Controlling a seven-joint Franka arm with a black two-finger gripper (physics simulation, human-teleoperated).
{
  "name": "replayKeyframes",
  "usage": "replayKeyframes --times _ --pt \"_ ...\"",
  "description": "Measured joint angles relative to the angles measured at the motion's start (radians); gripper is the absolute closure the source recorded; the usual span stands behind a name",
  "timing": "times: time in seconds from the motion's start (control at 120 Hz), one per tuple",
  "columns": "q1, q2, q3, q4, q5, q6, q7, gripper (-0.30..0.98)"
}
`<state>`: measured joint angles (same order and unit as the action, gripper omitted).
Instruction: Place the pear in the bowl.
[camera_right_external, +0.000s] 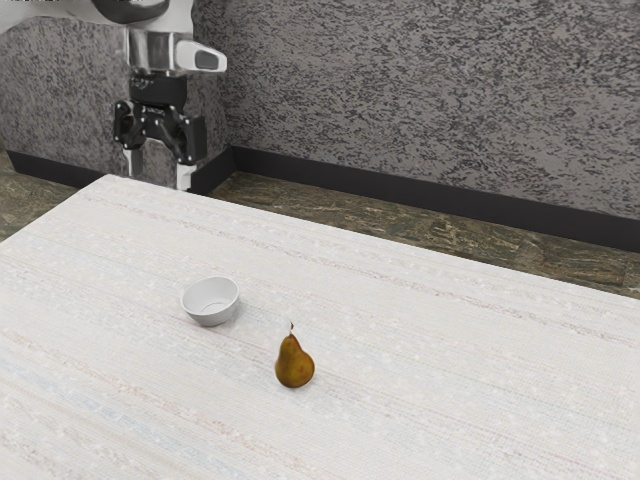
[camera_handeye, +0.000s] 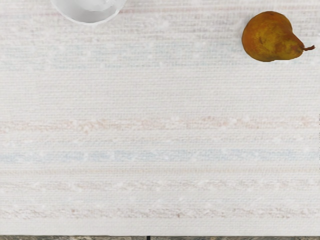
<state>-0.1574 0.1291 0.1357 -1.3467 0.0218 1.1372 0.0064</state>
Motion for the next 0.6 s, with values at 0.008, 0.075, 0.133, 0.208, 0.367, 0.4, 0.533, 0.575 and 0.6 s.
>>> replayKeyframes --times 0.008,0.075,0.133,0.208,0.367,0.4,0.533,0.575,0.6 --pt "0.000 0.000 0.000 -0.001 0.000 0.015 0.000 0.00" --pt "0.001 -0.001 0.001 -0.005 -0.004 0.116 0.001 0.00" --pt "0.001 -0.001 0.001 -0.006 -0.006 0.181 0.002 0.00" --pt "0.001 -0.001 0.001 -0.007 -0.007 0.241 0.003 0.00" --pt "0.001 -0.014 0.002 -0.008 -0.022 0.311 0.001 0.00" --pt "0.002 -0.022 0.000 -0.008 -0.025 0.316 -0.007 0.00" --pt "0.000 -0.029 -0.003 -0.044 -0.029 0.316 -0.079 0.00" --pt "0.001 -0.029 -0.007 -0.054 -0.030 0.316 -0.118 0.00" --pt "0.002 -0.029 -0.013 -0.060 -0.030 0.316 -0.145 0.00"
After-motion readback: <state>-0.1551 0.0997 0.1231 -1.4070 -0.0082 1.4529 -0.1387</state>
